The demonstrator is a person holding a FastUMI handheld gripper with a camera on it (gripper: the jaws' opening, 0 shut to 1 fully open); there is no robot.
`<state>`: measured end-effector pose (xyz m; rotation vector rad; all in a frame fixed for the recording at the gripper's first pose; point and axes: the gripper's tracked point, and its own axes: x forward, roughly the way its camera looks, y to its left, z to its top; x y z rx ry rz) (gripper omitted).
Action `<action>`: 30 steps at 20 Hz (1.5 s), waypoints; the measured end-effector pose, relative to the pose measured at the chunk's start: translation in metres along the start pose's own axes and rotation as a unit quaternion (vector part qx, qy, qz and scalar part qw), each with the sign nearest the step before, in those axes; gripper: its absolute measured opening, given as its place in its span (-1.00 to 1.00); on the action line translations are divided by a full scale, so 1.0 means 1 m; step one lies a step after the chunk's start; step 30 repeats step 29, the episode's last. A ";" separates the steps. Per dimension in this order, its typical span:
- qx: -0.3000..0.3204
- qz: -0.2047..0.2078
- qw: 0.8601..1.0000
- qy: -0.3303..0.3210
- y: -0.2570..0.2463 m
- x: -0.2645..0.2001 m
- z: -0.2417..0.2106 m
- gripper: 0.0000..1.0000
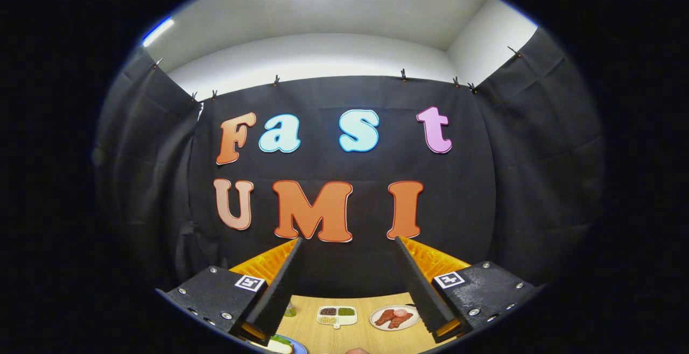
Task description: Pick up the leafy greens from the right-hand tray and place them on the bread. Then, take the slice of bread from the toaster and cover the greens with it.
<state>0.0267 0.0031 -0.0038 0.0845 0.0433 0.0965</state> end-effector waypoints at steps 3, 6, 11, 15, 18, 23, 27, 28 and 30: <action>-0.015 0.000 1.000 -0.004 0.005 0.000 0.003 0.96; -0.030 0.005 1.000 -0.003 0.009 -0.003 0.005 0.97; -0.051 0.004 0.999 0.004 0.016 -0.001 0.004 0.97; -0.049 0.000 0.999 0.017 0.015 0.003 -0.002 1.00; -0.050 -0.006 0.998 0.023 0.012 0.002 -0.005 1.00; -0.056 -0.019 0.998 0.035 0.003 -0.001 -0.008 1.00; -0.048 -0.024 0.998 0.042 0.000 -0.004 -0.006 1.00; -0.052 -0.029 0.997 0.044 -0.002 -0.004 -0.006 1.00; -0.056 -0.034 0.997 0.044 -0.005 -0.005 -0.006 1.00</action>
